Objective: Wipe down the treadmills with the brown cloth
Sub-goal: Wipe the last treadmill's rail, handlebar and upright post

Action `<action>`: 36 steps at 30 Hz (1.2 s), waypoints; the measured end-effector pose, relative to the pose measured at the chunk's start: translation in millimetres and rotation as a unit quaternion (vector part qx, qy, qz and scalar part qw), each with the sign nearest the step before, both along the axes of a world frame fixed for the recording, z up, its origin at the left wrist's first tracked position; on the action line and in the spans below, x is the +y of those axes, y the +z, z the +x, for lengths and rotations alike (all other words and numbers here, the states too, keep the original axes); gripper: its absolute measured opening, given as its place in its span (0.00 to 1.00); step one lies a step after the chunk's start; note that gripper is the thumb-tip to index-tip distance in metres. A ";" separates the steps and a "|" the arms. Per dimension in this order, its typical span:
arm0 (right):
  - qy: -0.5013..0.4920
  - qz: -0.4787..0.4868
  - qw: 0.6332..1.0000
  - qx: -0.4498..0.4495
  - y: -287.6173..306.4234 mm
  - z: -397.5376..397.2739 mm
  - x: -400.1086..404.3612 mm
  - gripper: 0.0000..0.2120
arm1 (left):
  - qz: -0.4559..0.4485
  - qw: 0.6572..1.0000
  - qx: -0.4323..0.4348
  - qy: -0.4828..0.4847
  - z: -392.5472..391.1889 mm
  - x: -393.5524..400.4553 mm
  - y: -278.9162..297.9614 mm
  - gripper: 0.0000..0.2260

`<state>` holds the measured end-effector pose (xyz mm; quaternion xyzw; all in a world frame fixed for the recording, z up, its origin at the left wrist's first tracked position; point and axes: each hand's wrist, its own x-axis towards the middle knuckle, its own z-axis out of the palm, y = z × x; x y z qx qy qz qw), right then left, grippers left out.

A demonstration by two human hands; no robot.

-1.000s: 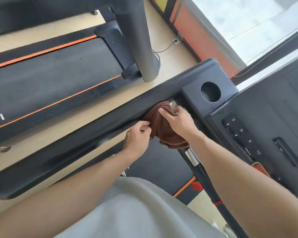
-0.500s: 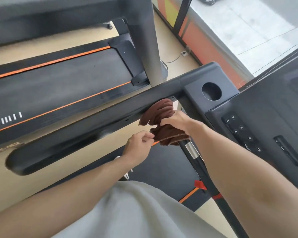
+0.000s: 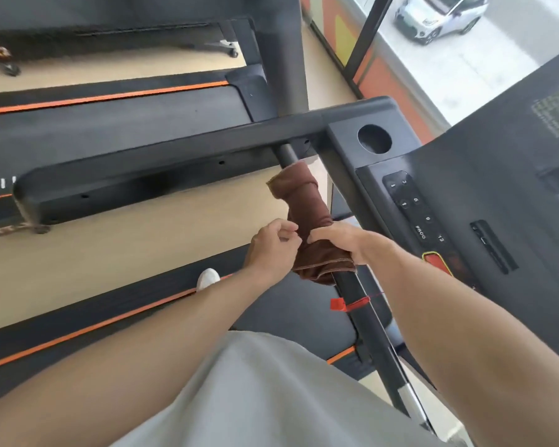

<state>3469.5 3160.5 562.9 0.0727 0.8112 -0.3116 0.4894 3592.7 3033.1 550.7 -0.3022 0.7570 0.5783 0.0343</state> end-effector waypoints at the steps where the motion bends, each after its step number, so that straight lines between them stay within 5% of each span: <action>1: 0.007 0.001 1.000 0.006 -1.7 7.7 10.8 0.17 | 0.004 1.000 0.002 0.010 -0.8 9.8 1.1 0.11; 7: 0.118 0.047 0.988 0.086 5.0 34.2 47.0 0.10 | 0.061 0.996 -0.015 0.056 -5.2 51.2 -7.0 0.11; 11: 0.256 0.159 0.942 0.147 8.2 50.5 55.4 0.23 | 0.092 0.993 -0.048 0.052 -3.4 64.3 -21.0 0.09; 18: 0.251 0.272 0.884 0.286 -16.0 61.7 39.6 0.29 | 0.116 0.991 -0.064 0.025 -13.7 66.0 -41.8 0.13; 26: 0.146 0.154 0.892 0.398 -24.9 31.5 -11.6 0.15 | 0.101 0.989 -0.049 0.099 -58.5 15.2 -32.1 0.12; 36: 0.124 0.088 0.891 0.428 -28.9 -32.3 -89.3 0.21 | 0.064 0.984 -0.058 0.157 -88.9 -55.1 -35.1 0.09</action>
